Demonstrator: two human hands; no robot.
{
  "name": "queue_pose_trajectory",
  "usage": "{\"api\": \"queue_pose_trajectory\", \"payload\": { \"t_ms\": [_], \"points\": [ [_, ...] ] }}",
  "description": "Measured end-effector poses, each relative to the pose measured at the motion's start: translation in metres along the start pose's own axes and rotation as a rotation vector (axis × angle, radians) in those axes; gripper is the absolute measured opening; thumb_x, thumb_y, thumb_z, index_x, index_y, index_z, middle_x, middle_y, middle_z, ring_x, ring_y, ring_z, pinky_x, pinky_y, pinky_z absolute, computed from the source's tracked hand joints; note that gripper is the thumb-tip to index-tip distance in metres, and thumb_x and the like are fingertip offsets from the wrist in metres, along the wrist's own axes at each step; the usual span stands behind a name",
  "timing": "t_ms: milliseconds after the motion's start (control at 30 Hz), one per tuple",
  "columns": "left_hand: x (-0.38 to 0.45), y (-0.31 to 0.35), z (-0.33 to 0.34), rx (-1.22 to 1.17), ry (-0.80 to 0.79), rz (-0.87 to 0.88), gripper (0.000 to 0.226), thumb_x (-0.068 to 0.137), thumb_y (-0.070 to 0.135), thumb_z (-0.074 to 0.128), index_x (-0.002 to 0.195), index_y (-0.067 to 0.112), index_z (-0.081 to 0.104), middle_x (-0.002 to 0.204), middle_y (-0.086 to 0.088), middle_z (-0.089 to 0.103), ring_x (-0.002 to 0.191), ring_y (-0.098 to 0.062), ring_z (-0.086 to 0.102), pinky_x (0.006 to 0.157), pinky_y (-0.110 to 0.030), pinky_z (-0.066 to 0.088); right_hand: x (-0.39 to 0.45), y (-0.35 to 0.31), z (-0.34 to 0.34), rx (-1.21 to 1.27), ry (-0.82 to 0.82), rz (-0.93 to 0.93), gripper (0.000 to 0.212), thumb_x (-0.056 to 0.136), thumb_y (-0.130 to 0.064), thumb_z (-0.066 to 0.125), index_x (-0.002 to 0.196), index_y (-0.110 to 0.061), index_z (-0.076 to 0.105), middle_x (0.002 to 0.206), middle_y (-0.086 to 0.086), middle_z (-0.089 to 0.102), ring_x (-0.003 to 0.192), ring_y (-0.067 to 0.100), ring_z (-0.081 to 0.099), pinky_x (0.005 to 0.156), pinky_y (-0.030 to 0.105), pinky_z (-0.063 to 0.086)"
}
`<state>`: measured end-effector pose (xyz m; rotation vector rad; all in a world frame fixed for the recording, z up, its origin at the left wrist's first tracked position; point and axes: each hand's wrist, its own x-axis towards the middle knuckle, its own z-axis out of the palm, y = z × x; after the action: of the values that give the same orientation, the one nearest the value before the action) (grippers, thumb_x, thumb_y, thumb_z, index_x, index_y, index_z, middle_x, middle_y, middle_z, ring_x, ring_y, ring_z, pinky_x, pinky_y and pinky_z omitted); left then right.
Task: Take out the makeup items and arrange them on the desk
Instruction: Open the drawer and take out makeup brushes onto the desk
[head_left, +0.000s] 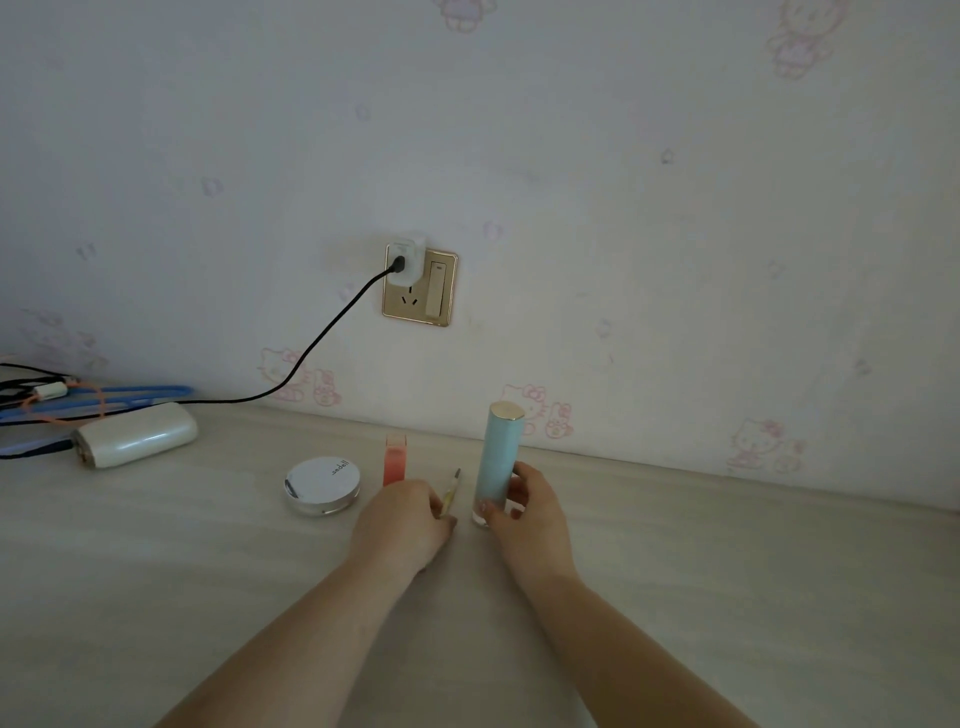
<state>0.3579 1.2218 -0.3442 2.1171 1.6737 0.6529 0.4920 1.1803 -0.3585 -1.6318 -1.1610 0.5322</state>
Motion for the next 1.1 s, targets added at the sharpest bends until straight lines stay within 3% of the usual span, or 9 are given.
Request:
{"api": "queue_pose_trajectory", "payload": {
  "t_ms": [167, 300, 333, 433, 600, 667, 833, 1033, 1100],
  "points": [
    [-0.01, 0.001, -0.008, -0.136, -0.008, -0.046, 0.036, 0.082, 0.041, 0.066, 0.112, 0.021, 0.063, 0.107, 0.003, 0.066, 0.089, -0.016, 0.063, 0.074, -0.025, 0.045, -0.009, -0.002, -0.012, 0.063, 0.041, 0.025, 0.059, 0.082, -0.02, 0.07, 0.134, -0.028, 0.043, 0.117, -0.007, 0.052, 0.107, 0.006, 0.05, 0.089, 0.018, 0.038],
    [-0.031, 0.006, -0.014, -0.381, 0.016, -0.049, 0.012, 0.082, 0.03, 0.068, 0.092, 0.025, 0.064, 0.085, 0.001, 0.067, 0.073, -0.019, 0.064, 0.073, -0.032, 0.054, -0.029, 0.0, -0.035, 0.151, 0.095, 0.034, 0.047, 0.08, -0.022, 0.073, 0.121, -0.027, 0.051, 0.109, -0.008, 0.058, 0.105, 0.004, 0.055, 0.092, 0.02, 0.04],
    [-0.039, 0.011, -0.016, -0.429, 0.032, -0.029, 0.006, 0.082, 0.027, 0.068, 0.085, 0.027, 0.063, 0.079, 0.002, 0.066, 0.069, -0.017, 0.062, 0.071, -0.031, 0.053, -0.036, 0.001, -0.044, 0.18, 0.123, 0.033, 0.041, 0.08, -0.021, 0.073, 0.116, -0.027, 0.054, 0.107, -0.008, 0.06, 0.103, 0.004, 0.057, 0.094, 0.021, 0.042],
    [-0.069, 0.038, -0.02, -0.508, 0.05, 0.074, 0.018, 0.082, 0.021, 0.069, 0.071, 0.033, 0.06, 0.068, 0.011, 0.058, 0.064, -0.01, 0.055, 0.059, -0.021, 0.041, -0.063, 0.003, -0.077, 0.231, 0.182, -0.003, 0.03, 0.08, -0.015, 0.072, 0.104, -0.026, 0.058, 0.107, -0.006, 0.063, 0.098, 0.005, 0.06, 0.091, 0.022, 0.045],
    [-0.123, 0.093, -0.016, -0.594, -0.015, 0.256, 0.016, 0.08, 0.019, 0.07, 0.071, 0.029, 0.062, 0.063, 0.01, 0.055, 0.057, -0.008, 0.05, 0.054, -0.015, 0.038, -0.117, 0.006, -0.145, 0.267, 0.194, -0.043, 0.023, 0.081, -0.013, 0.072, 0.093, -0.03, 0.061, 0.104, -0.007, 0.066, 0.098, 0.0, 0.061, 0.087, 0.019, 0.047],
    [-0.151, 0.122, -0.006, -0.604, -0.1, 0.328, 0.012, 0.08, 0.02, 0.071, 0.074, 0.028, 0.064, 0.063, 0.011, 0.055, 0.056, -0.007, 0.05, 0.053, -0.015, 0.038, -0.148, 0.013, -0.184, 0.254, 0.215, -0.044, 0.022, 0.08, -0.012, 0.072, 0.092, -0.029, 0.063, 0.1, -0.007, 0.067, 0.097, 0.002, 0.062, 0.088, 0.022, 0.048],
    [-0.217, 0.183, 0.026, -0.602, -0.301, 0.508, 0.011, 0.08, 0.025, 0.07, 0.076, 0.032, 0.063, 0.07, 0.013, 0.059, 0.055, 0.005, 0.051, 0.055, -0.009, 0.04, -0.219, 0.03, -0.266, 0.093, 0.255, -0.048, 0.028, 0.078, -0.009, 0.073, 0.088, -0.033, 0.062, 0.097, -0.011, 0.066, 0.098, 0.002, 0.062, 0.074, 0.007, 0.047],
    [-0.312, 0.248, 0.081, -0.501, -0.569, 0.72, 0.008, 0.082, 0.025, 0.069, 0.089, 0.027, 0.067, 0.072, 0.013, 0.062, 0.058, 0.005, 0.052, 0.058, -0.008, 0.039, -0.317, 0.056, -0.356, -0.083, 0.272, 0.036, 0.031, 0.077, -0.006, 0.073, 0.087, -0.032, 0.06, 0.094, -0.018, 0.065, 0.085, -0.015, 0.06, 0.072, 0.006, 0.048],
    [-0.33, 0.257, 0.092, -0.472, -0.629, 0.778, 0.009, 0.081, 0.024, 0.069, 0.09, 0.027, 0.067, 0.073, 0.014, 0.062, 0.06, 0.004, 0.053, 0.059, -0.008, 0.038, -0.336, 0.063, -0.374, -0.156, 0.203, 0.093, 0.03, 0.077, -0.003, 0.073, 0.084, -0.029, 0.061, 0.089, -0.015, 0.065, 0.077, -0.015, 0.061, 0.072, 0.006, 0.048]
  ]
}}
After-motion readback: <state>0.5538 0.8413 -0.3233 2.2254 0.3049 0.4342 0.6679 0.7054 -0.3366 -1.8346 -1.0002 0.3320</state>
